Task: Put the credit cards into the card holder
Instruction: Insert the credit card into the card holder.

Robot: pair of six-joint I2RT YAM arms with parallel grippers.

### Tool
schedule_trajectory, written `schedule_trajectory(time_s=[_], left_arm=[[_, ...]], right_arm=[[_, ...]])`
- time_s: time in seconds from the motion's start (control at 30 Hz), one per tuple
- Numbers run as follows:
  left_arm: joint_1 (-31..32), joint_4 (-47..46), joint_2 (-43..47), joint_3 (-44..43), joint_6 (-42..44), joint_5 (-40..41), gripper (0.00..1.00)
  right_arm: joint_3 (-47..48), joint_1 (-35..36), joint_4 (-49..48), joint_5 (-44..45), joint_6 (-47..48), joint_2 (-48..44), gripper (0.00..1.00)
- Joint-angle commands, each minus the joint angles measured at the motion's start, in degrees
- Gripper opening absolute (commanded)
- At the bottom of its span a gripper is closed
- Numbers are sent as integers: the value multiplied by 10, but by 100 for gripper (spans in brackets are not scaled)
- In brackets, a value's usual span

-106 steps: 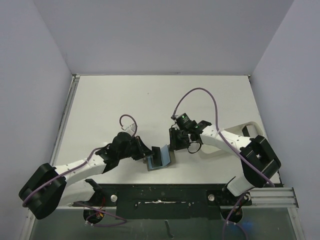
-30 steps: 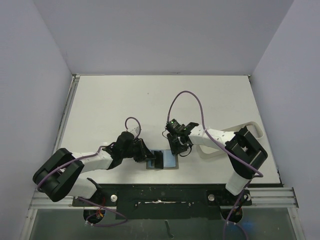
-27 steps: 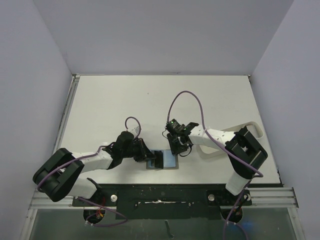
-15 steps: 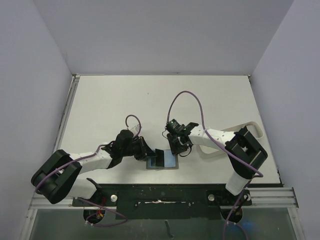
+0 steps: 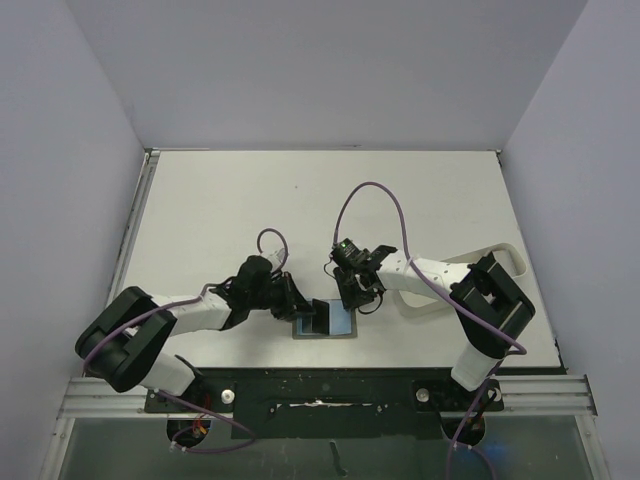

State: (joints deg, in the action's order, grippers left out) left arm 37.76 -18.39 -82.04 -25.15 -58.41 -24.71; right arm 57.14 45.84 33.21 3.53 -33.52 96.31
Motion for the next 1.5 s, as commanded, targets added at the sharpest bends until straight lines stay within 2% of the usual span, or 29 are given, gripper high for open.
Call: schedule_trajectory(time_s=[0.0, 0.23, 0.53, 1.1, 1.47], left_arm=[[-3, 16, -18, -38, 37, -11, 0], [-3, 68, -20, -56, 60, 8, 0], [-2, 88, -30, -61, 69, 22, 0], [23, 52, -81, -83, 36, 44, 0], [26, 46, -57, -61, 19, 86, 0]], right_arm=[[2, 5, -3, 21, 5, -2, 26], [1, 5, -3, 22, 6, -3, 26], [-2, 5, -2, 24, 7, -5, 26], [-9, 8, -5, 24, -4, -12, 26], [-5, 9, 18, 31, -32, -41, 27]])
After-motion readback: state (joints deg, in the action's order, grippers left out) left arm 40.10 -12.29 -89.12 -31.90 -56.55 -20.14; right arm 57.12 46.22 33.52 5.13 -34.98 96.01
